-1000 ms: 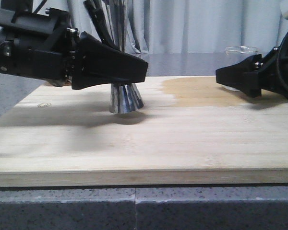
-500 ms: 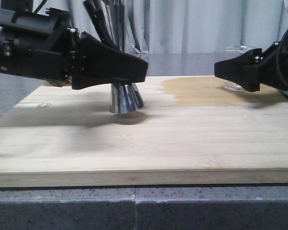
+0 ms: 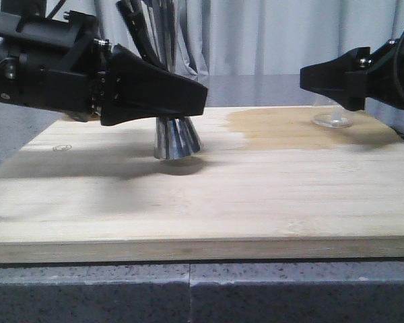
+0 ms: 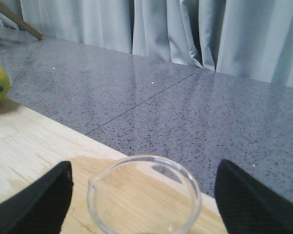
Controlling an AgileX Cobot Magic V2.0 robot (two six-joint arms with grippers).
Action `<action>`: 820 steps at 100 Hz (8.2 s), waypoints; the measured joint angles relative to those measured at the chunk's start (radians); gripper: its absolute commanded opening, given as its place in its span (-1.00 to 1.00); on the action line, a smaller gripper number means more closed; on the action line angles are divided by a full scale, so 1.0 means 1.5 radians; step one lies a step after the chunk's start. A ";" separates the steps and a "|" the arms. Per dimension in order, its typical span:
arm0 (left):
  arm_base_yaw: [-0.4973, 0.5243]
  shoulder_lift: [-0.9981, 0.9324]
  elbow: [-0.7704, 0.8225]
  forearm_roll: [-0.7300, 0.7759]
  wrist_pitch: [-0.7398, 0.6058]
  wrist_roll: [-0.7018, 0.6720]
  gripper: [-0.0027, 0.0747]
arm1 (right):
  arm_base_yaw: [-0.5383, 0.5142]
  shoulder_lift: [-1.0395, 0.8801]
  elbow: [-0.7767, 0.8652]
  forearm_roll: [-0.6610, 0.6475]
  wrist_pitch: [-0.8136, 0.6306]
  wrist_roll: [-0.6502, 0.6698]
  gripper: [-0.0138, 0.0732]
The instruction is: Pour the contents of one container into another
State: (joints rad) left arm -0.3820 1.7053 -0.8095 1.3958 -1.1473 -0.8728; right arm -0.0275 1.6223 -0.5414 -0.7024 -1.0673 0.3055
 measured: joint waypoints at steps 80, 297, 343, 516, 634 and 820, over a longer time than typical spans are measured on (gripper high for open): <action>0.017 0.000 0.000 0.001 0.000 0.000 -0.93 | 0.000 -0.248 0.002 -0.001 -0.045 0.048 0.57; 0.054 0.000 -0.114 0.172 0.065 -0.137 -0.93 | 0.000 -0.287 0.004 -0.023 -0.040 0.106 0.57; 0.054 0.000 -0.114 0.173 0.105 -0.137 -0.93 | 0.000 -0.287 0.004 -0.025 -0.040 0.106 0.57; 0.054 0.015 -0.116 0.173 0.099 -0.138 -0.93 | 0.000 -0.287 0.004 -0.025 -0.040 0.108 0.57; 0.054 0.016 -0.118 0.173 0.099 -0.135 -0.93 | 0.000 -0.287 0.004 -0.026 -0.039 0.108 0.57; 0.055 0.035 -0.120 0.155 0.076 -0.124 -0.93 | 0.000 -0.287 0.004 -0.027 -0.039 0.109 0.57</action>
State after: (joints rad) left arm -0.2995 1.7581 -0.9894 1.6276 -1.0329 -1.0592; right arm -0.0275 1.1925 -0.5361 -0.7436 -1.1253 0.4684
